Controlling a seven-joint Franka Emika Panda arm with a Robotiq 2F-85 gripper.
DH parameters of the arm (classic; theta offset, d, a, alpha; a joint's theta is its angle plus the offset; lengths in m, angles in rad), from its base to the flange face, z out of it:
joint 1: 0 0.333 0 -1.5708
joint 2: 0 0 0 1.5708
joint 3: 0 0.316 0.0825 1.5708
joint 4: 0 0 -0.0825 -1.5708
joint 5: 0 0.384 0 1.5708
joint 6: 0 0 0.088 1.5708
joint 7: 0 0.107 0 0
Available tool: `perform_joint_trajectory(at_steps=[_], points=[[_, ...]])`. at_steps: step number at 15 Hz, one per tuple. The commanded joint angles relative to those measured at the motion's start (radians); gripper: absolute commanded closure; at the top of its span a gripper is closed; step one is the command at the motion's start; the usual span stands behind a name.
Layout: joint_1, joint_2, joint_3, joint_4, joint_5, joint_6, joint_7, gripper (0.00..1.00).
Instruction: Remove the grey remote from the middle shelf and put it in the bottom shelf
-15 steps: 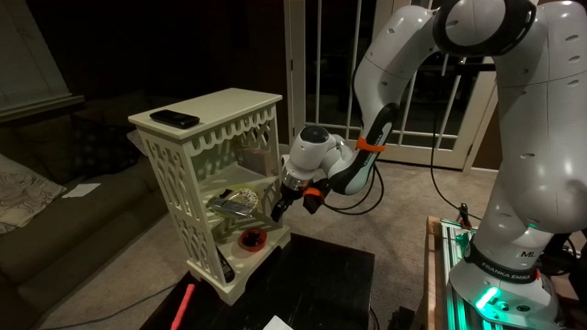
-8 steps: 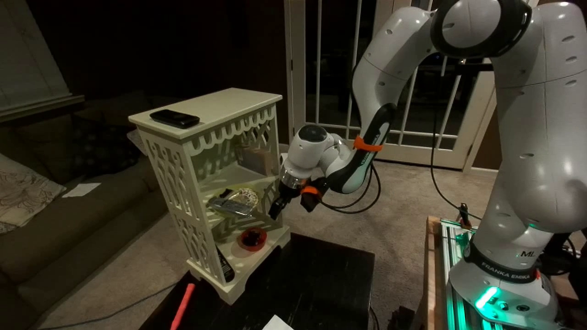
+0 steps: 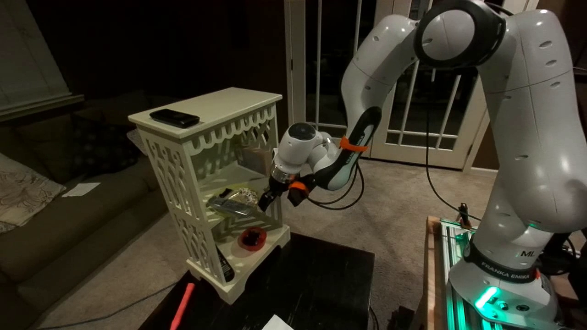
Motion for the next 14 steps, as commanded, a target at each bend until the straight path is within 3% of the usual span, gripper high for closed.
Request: perform_joint_trajectory(at_steps=[1, 10, 14], points=[[0.028, 0.067, -0.020, 0.074, -0.001, 0.005, 0.047, 0.00], [0.083, 0.118, -0.074, 0.171, -0.016, 0.048, 0.136, 0.00], [0.130, 0.139, -0.134, 0.206, -0.023, 0.095, 0.185, 0.00]])
